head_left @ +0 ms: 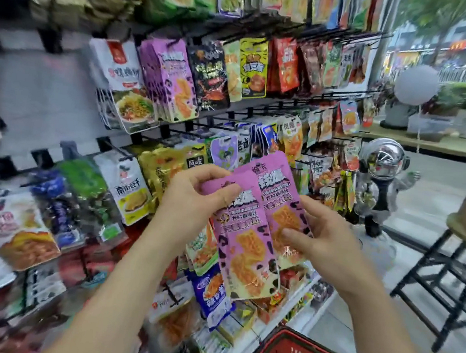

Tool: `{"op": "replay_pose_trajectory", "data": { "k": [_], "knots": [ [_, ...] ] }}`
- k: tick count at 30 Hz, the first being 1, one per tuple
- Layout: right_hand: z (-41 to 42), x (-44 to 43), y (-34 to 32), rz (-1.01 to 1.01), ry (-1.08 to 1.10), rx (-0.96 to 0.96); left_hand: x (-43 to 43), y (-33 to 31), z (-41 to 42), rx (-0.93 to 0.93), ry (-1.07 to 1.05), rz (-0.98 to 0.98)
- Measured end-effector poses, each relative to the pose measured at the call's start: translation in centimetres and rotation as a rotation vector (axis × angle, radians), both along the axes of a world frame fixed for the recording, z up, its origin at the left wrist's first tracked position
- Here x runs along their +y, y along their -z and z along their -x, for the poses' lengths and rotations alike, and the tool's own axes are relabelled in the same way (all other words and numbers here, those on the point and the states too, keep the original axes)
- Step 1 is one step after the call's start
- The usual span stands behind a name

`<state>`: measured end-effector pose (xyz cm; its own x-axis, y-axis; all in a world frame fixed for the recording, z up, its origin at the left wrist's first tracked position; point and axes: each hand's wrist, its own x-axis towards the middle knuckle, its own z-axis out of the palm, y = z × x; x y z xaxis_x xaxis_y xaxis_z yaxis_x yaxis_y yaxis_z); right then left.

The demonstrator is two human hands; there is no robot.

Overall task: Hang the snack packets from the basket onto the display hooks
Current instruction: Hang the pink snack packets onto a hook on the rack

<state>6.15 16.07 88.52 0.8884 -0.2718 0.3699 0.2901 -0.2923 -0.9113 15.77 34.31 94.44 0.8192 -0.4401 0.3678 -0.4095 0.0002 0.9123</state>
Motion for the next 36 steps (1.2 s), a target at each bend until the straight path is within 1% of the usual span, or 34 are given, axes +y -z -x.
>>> {"op": "replay_pose_trajectory", "data": {
  "k": [3,5,8,10,13,17,20,25,28,30,33,36],
  "knots": [
    [-2.1,1.9,-1.1,0.019,-0.064,-0.009,1.6,-1.0,-1.5,-0.077,-0.084,0.017],
    [-3.7,2.6,-2.1,0.015,-0.067,-0.021,2.5,-1.4,-2.5,-0.147,-0.135,0.006],
    [-6.1,3.5,-5.0,-0.081,-0.014,-0.128,3.1,-2.1,-3.7,-0.24,-0.156,-0.046],
    [-8.1,4.1,-7.0,-0.135,-0.017,-0.176,3.0,-2.7,-4.6,-0.259,-0.184,-0.041],
    [-11.5,5.1,-9.1,-0.131,-0.044,-0.24,2.8,-4.1,-6.4,-0.274,-0.246,-0.017],
    [-15.6,4.8,-11.2,-0.158,-0.148,-0.246,3.4,-6.8,-8.8,-0.312,-0.328,-0.061],
    [-18.8,4.0,-13.6,-0.182,-0.197,-0.282,3.2,-9.2,-10.6,-0.316,-0.402,-0.048],
    [-23.8,2.9,-18.3,-0.251,-0.217,-0.395,1.5,-13.1,-12.8,-0.425,-0.557,-0.129],
    [-26.9,2.9,-19.9,-0.268,-0.202,-0.397,-0.3,-14.3,-14.4,-0.575,-0.664,-0.205],
    [-28.6,3.1,-20.4,-0.285,-0.196,-0.397,-1.2,-14.7,-15.7,-0.634,-0.718,-0.296],
    [-30.1,3.1,-20.5,-0.313,-0.206,-0.384,-1.9,-15.0,-17.2,-0.695,-0.813,-0.518],
    [-31.0,2.7,-20.5,-0.341,-0.236,-0.374,-2.0,-15.2,-18.2,-0.76,-0.889,-0.578]
  ]
}}
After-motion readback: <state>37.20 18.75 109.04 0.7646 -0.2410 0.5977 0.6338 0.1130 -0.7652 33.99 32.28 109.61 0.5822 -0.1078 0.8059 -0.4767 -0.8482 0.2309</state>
